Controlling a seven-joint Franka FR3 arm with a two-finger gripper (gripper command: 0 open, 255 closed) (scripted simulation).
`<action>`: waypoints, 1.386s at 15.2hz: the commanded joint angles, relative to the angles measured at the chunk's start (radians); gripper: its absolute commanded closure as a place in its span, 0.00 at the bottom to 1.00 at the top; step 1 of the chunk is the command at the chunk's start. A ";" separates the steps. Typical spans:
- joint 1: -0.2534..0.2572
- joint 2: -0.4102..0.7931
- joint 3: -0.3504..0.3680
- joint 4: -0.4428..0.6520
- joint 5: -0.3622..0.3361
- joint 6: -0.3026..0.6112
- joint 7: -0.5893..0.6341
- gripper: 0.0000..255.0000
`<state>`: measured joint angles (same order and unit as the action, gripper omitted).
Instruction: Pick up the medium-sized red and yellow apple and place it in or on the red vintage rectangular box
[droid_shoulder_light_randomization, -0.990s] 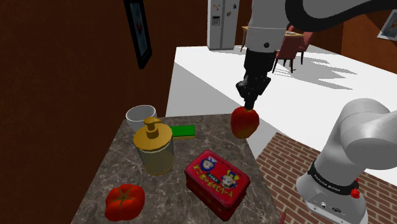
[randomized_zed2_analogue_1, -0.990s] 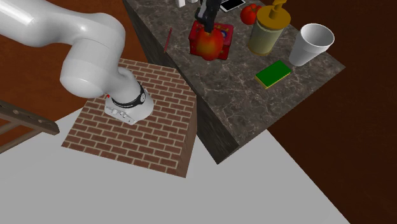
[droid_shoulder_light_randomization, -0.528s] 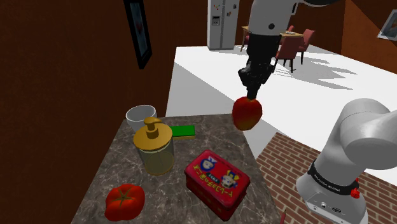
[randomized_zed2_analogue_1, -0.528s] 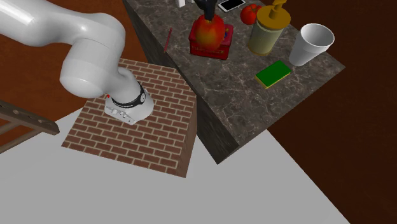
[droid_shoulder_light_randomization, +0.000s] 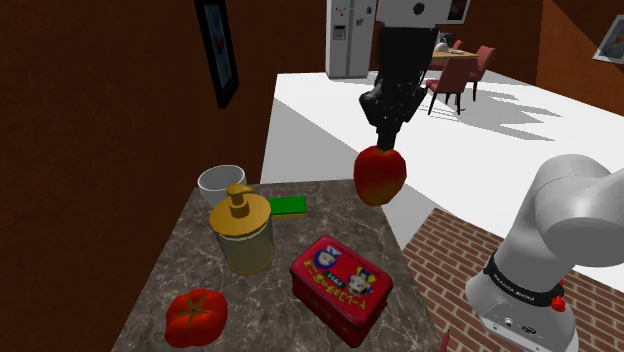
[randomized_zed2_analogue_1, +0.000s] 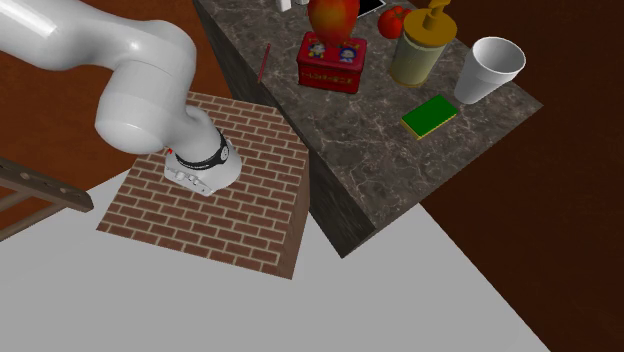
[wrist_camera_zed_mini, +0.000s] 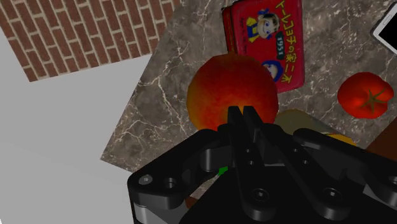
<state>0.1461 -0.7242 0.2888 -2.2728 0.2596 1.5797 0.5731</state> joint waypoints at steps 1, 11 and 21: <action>0.008 0.031 0.041 0.059 0.019 -0.018 0.052 1.00; 0.015 0.147 0.176 0.206 0.055 -0.016 0.203 1.00; 0.027 0.119 0.197 0.055 0.078 0.109 0.185 1.00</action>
<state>0.1717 -0.6007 0.4853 -2.2012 0.3352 1.6759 0.7614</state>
